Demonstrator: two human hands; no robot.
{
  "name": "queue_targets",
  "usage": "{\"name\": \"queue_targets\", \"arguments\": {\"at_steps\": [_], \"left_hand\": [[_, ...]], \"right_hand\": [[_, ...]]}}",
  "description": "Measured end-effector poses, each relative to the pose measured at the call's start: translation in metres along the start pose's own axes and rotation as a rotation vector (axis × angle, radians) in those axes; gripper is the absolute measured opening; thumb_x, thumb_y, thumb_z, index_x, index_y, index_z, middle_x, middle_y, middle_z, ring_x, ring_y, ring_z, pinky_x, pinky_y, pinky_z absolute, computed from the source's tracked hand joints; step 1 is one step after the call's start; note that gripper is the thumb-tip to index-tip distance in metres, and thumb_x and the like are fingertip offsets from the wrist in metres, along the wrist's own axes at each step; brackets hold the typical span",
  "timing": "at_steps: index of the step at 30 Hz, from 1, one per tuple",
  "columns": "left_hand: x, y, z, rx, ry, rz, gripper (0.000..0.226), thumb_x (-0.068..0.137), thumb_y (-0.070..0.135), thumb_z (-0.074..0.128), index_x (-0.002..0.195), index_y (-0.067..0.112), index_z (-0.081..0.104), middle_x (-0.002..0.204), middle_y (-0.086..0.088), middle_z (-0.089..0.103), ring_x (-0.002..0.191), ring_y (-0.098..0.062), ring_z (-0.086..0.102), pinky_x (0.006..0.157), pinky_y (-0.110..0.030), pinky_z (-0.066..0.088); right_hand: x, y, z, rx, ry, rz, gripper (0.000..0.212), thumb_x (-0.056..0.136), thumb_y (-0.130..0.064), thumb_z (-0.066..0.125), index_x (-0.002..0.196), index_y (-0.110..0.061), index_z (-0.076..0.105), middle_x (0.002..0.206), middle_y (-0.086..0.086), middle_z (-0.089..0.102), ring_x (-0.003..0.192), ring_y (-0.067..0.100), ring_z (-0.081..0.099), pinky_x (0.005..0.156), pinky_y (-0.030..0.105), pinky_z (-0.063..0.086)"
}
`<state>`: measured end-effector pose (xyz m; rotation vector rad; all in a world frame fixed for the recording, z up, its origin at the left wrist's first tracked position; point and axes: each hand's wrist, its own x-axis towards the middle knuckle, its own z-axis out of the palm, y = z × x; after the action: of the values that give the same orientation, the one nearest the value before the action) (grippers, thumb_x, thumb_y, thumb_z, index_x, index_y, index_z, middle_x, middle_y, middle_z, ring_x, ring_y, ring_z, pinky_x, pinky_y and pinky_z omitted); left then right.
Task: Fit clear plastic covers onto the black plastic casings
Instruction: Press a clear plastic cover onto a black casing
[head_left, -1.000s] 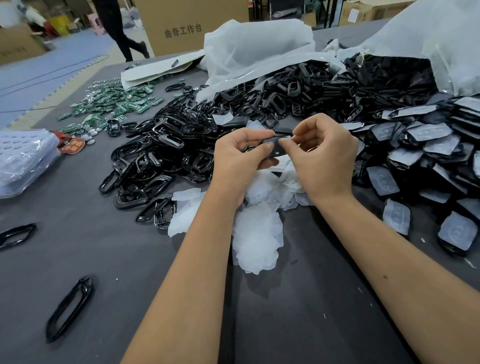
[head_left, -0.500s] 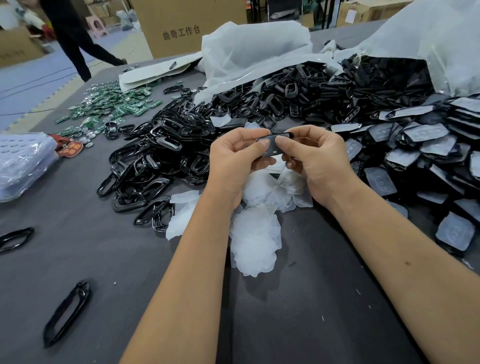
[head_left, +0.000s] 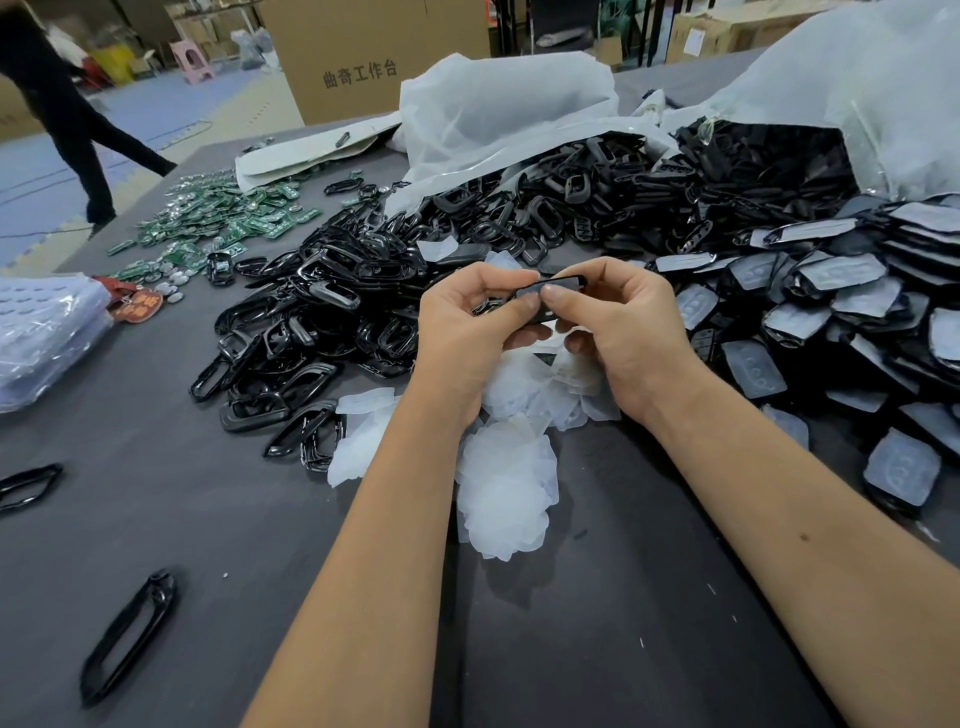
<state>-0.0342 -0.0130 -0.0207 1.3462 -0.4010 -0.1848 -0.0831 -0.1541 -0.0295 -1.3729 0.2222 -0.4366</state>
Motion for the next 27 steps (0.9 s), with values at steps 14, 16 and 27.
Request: {"name": "queue_targets", "arguments": {"at_steps": [14,16,27], "left_hand": [[0.0014,-0.0018,0.0013,-0.016,0.02,-0.019,0.018,0.089,-0.01,0.071,0.089,0.008,0.074,0.085,-0.012,0.074,0.072,-0.019,0.073,0.061,-0.023,0.058],[0.0019,-0.0013,0.0012,-0.012,0.03,-0.02,0.018,0.089,-0.01,0.071,0.088,0.009,0.075,0.086,-0.013,0.074,0.071,-0.02,0.073,0.061,-0.022,0.058],[0.0046,-0.0015,-0.0018,-0.012,0.111,-0.059,0.016,0.088,-0.009,0.072,0.087,0.006,0.074,0.083,-0.019,0.074,0.064,-0.025,0.072,0.057,-0.023,0.058]], "right_hand": [[-0.004,0.0004,0.0075,0.088,0.101,0.036,0.011,0.095,0.003,0.067,0.089,-0.004,0.072,0.069,0.005,0.068,0.051,0.012,0.06,0.045,0.025,0.052],[-0.0041,0.0007,0.0078,0.075,0.114,0.027,0.014,0.098,0.002,0.064,0.089,-0.004,0.073,0.069,0.006,0.067,0.051,0.012,0.059,0.045,0.026,0.053],[-0.0024,0.0016,0.0018,-0.048,-0.026,-0.039,0.026,0.107,-0.004,0.051,0.097,-0.005,0.075,0.081,0.014,0.07,0.059,0.015,0.063,0.051,0.03,0.058]]}}
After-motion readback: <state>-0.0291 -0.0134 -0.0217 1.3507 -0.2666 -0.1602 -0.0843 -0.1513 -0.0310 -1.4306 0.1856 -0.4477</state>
